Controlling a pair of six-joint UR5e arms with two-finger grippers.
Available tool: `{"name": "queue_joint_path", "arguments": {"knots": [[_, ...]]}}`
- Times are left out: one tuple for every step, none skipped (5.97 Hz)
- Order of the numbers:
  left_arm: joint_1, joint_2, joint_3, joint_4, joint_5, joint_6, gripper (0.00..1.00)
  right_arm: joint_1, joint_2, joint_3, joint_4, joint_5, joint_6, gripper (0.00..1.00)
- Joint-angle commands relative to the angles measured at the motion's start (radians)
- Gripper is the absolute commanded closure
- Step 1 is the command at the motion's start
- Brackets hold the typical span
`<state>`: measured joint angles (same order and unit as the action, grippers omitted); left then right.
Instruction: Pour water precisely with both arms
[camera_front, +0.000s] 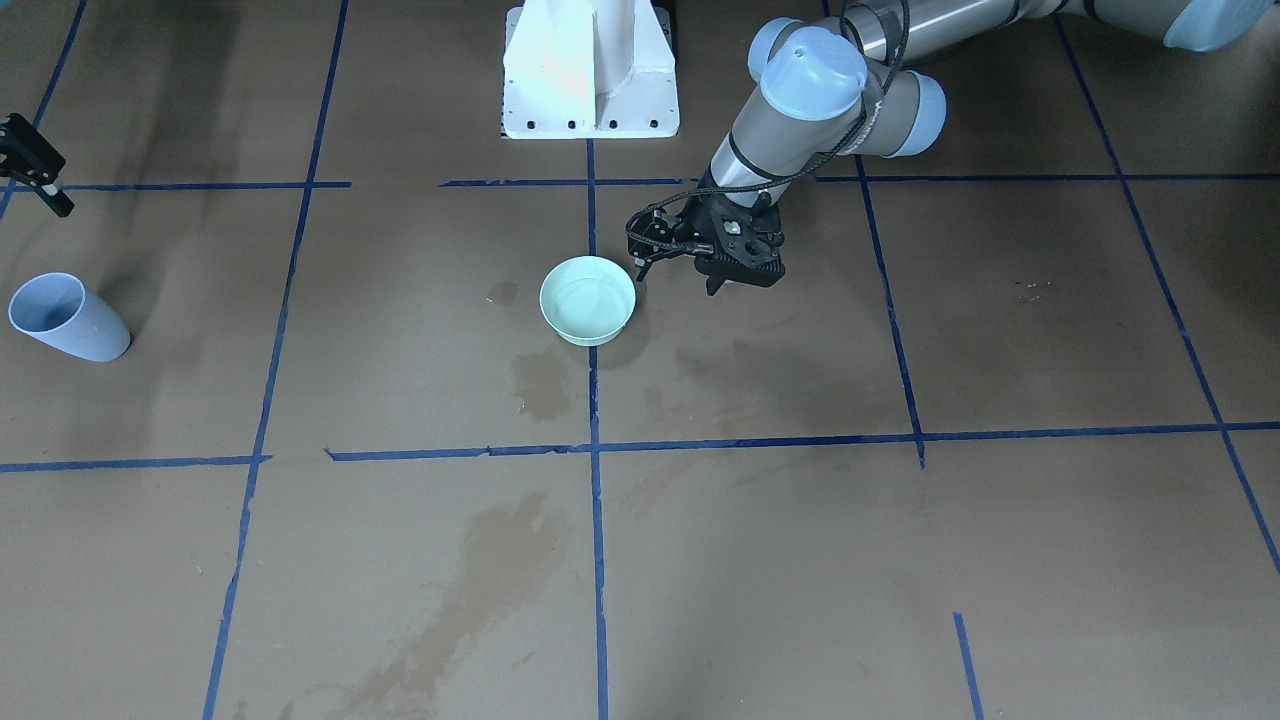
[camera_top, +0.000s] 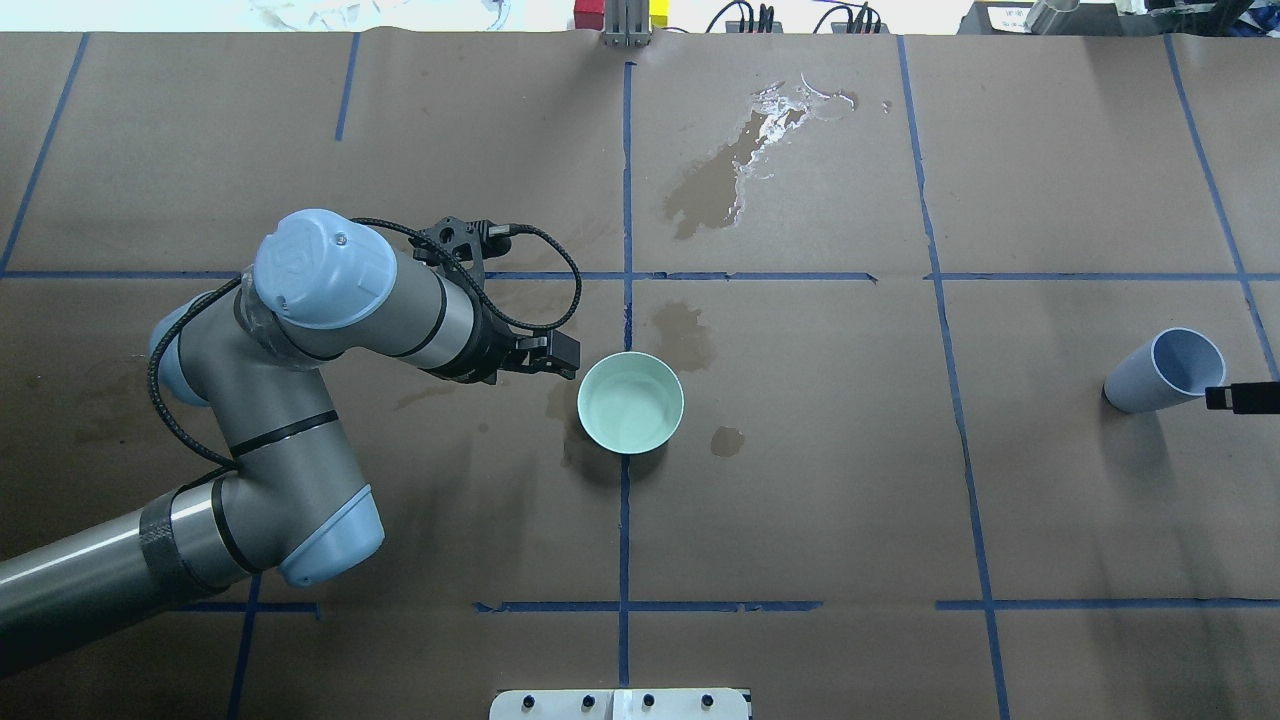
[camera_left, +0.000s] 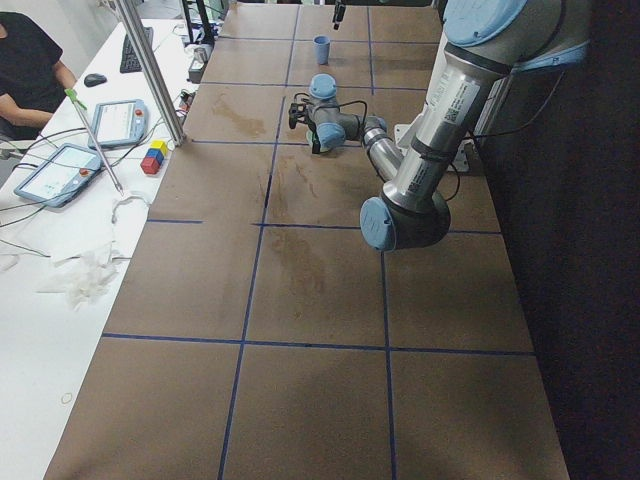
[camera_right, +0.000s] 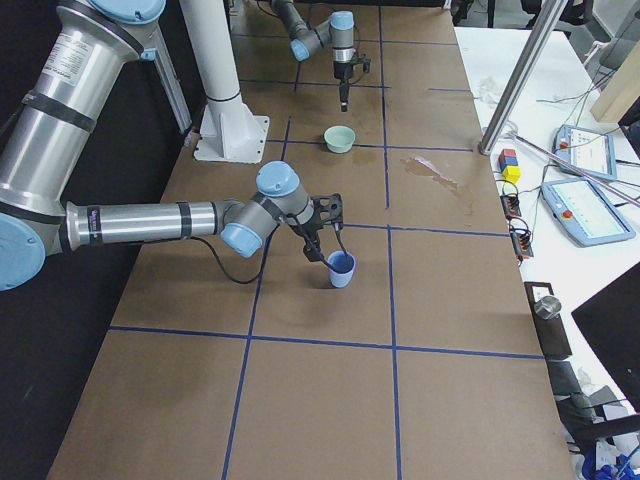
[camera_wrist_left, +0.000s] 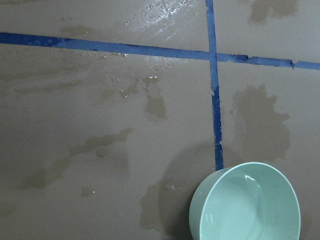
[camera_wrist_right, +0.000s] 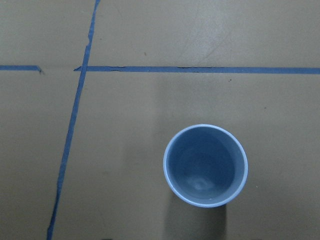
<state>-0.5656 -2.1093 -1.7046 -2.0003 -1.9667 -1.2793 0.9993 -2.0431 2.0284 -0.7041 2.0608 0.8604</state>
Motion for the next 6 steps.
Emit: {"name": "queue_joint_path", "arguments": {"knots": [[0.0,0.012,-0.006,0.0,0.002,-0.006,0.0,-0.08,-0.046,-0.002,0.06,-0.102,0.026,0.05],[0.001,0.014,-0.006,-0.002,0.005,-0.044,0.0,-0.137,-0.06,-0.017,0.148,-0.191,0.09,0.01],[0.0,0.014,-0.006,-0.002,0.006,-0.049,0.0,-0.184,-0.064,-0.034,0.185,-0.27,0.115,0.01],[0.0,0.014,-0.006,0.0,0.006,-0.051,0.0,-0.311,-0.069,-0.036,0.208,-0.46,0.214,0.01],[-0.002,0.015,-0.006,0.0,0.006,-0.051,0.0,-0.373,-0.069,-0.036,0.216,-0.546,0.273,0.0],[-0.006,0.015,-0.006,0.0,0.006,-0.051,0.0,-0.379,-0.077,-0.083,0.298,-0.563,0.316,0.0]]}}
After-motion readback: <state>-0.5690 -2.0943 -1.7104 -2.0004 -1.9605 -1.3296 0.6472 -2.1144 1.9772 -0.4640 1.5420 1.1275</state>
